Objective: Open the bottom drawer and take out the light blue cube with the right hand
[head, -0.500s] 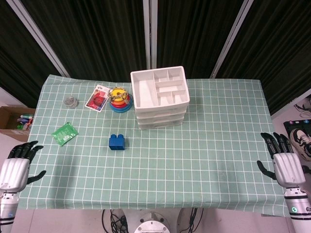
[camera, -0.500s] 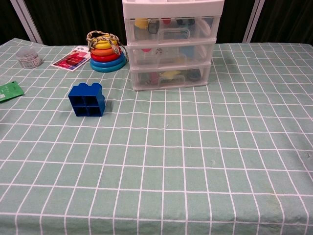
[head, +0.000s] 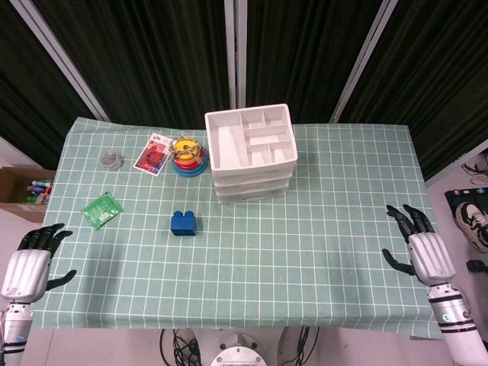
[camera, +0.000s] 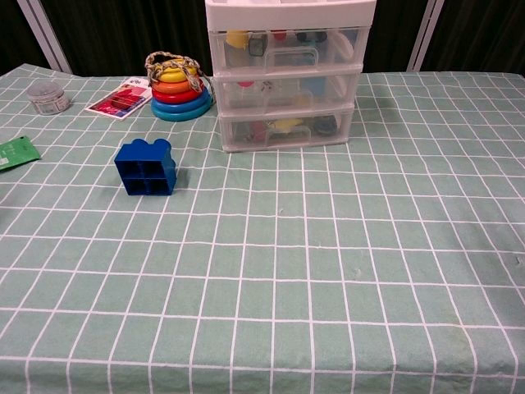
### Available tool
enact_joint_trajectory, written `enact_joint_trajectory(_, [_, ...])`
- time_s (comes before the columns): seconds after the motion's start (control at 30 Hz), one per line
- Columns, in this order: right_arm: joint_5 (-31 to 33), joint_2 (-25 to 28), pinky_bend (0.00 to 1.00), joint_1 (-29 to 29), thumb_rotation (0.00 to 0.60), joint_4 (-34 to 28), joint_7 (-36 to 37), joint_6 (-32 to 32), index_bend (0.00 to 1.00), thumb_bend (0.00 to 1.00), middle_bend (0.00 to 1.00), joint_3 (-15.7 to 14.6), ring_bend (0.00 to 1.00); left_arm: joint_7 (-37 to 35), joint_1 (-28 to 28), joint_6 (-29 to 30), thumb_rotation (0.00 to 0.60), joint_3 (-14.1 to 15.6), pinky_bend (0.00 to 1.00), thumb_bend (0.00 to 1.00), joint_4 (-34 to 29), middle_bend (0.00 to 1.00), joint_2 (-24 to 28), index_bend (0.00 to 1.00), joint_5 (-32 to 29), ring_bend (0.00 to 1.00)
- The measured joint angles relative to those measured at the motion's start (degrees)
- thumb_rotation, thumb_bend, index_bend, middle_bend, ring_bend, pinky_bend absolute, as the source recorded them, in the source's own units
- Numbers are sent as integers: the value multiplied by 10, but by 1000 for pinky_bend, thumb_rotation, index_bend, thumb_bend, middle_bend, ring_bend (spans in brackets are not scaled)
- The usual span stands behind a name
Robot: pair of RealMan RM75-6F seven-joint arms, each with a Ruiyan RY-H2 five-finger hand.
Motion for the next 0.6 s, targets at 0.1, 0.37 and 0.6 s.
enact_joint_trajectory(0.1, [4,-14,283,30,600,-9,56,-38,7,281,371,10,199,-1,2,4,600,2,193,0,0,175,-4,262,3,163])
enact_joint_trajectory(0.37, [80,-77,496,153,600,-19,202,-238,40,349,552,56,463,-12,10,17,600,3,193,0,11,175,-10,262,8,163])
enact_joint_trajectory(0.6, [202,-180,646,268,600,26,283,-386,48,434,689,111,597,-31,14,19,600,2,193,0,30,175,-16,263,2,163])
